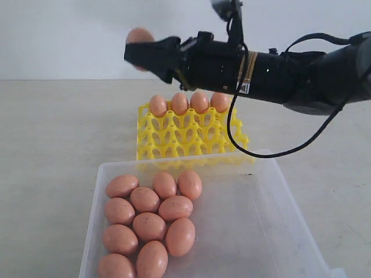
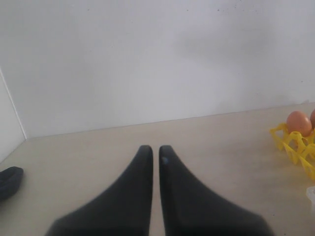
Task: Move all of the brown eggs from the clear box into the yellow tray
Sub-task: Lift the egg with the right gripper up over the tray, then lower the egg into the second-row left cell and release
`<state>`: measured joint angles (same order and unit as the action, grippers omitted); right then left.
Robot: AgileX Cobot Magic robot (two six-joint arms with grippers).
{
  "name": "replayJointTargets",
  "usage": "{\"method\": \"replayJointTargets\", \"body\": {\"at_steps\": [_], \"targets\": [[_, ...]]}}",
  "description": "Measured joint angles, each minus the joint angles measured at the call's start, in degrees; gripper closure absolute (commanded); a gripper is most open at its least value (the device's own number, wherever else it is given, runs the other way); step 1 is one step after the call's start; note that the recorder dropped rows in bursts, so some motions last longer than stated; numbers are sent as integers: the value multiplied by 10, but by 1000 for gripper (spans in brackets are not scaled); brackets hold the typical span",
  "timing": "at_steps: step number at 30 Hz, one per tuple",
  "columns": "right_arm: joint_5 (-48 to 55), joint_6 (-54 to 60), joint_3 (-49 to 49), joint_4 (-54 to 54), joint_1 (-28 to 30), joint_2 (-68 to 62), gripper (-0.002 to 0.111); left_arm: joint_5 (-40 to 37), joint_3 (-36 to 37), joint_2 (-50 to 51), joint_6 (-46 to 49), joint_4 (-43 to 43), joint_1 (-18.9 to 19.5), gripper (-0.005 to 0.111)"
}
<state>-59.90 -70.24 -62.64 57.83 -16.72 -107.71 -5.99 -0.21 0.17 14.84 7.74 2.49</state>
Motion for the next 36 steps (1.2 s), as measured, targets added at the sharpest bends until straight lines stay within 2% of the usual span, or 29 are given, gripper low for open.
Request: {"method": "replayJointTargets", "body": {"at_steps": [4,8,13,18,22,28,33,36], "targets": [[60,-8,-20,133,2,-25,108,0,0,0,0,0,0,103],[113,24,-22,177,2,-63,108,0,0,0,0,0,0,103],[151,127,-29,105,2,-125,108,0,0,0,0,0,0,103],[170,115,-96,103,2,-163,108,0,0,0,0,0,0,103],[227,97,-178,102,2,-188,108,0,0,0,0,0,0,103],[253,75,-224,144,3,-232,108,0,0,0,0,0,0,103],[260,112,-224,183,3,-237,108,0,0,0,0,0,0,103],[290,129,-224,198,-1,-239,99,0,0,0,0,0,0,103]]}}
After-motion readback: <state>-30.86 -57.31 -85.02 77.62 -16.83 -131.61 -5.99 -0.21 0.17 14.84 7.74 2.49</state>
